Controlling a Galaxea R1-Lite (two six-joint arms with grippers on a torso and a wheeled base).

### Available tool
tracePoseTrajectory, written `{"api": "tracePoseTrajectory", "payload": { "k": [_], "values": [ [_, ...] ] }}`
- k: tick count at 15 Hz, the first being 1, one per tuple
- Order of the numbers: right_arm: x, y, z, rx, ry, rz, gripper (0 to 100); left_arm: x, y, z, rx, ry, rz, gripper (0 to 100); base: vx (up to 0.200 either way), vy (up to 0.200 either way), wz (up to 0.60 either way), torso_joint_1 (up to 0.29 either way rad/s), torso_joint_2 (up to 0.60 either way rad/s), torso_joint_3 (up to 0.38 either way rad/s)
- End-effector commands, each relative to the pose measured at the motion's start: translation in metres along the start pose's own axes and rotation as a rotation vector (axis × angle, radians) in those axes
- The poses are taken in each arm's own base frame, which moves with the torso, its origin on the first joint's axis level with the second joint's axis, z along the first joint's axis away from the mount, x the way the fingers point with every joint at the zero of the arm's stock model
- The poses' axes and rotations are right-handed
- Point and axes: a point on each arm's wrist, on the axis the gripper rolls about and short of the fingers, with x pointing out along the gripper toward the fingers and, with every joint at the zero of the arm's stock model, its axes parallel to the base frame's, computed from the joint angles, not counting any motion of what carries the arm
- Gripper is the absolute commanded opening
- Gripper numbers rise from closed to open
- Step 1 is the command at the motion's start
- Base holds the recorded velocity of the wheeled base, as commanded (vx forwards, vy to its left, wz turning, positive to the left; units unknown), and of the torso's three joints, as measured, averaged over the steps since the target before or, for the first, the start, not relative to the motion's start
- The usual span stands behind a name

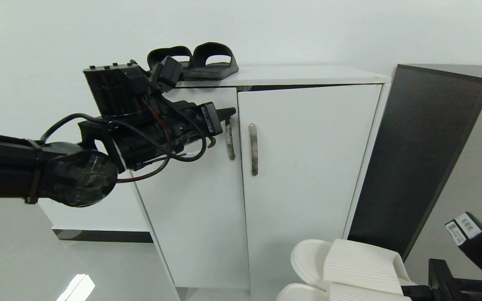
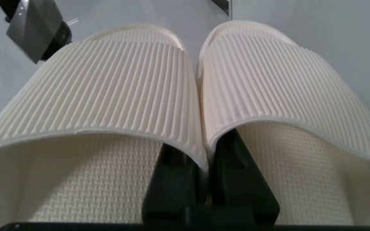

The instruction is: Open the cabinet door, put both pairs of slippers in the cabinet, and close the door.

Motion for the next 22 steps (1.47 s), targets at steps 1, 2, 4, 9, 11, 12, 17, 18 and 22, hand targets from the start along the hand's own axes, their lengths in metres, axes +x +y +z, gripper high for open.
{"api": "tracePoseTrajectory", "payload": {
  "k": [1,2,4,9,11,12,17,18,22],
  "values": [
    [0.001,0.004,-0.001,-0.003,0.005,0.023,0,0.017,0.009,-0.013,-0.011,0.034,0.007,0,0.000,0.000,0.00,0.000,0.00,0.000],
    [0.001,0.006,-0.001,-0.003,0.007,0.035,0,0.019,0.010,-0.015,-0.015,0.037,0.008,0,0.000,0.000,0.00,0.000,0.00,0.000],
    [-0.001,0.009,-0.004,-0.008,0.012,0.053,0,0.018,0.005,-0.014,-0.050,0.032,-0.006,0,-0.200,0.000,0.00,0.002,0.00,0.005],
    [0.000,0.016,-0.012,-0.012,0.047,0.096,0,-0.013,-0.076,-0.024,-0.072,0.086,-0.219,0,-0.200,0.000,0.00,0.004,0.00,0.002],
    [-0.001,0.016,-0.013,-0.013,0.047,0.097,0,-0.024,-0.077,-0.018,-0.033,0.068,-0.220,0,0.000,0.000,0.00,0.000,0.00,0.000],
    [0.000,0.016,-0.013,-0.014,0.046,0.095,0,-0.032,-0.069,-0.016,-0.029,0.060,-0.189,0,0.000,0.000,0.00,0.000,0.00,0.000],
    [0.005,0.010,0.023,0.119,-0.068,0.031,0,-0.089,-0.018,-0.023,0.032,0.041,0.162,0,0.000,0.000,0.00,0.000,0.00,0.000],
    [0.008,0.008,0.031,0.139,-0.094,-0.012,0,-0.114,-0.019,-0.023,0.037,0.018,0.205,0,0.000,0.000,0.00,0.000,0.00,0.000],
    [0.022,0.002,0.035,0.151,-0.097,-0.122,0,-0.204,-0.034,-0.043,0.063,-0.009,0.486,0,0.000,0.000,0.00,0.000,0.00,0.000]
  ]
}}
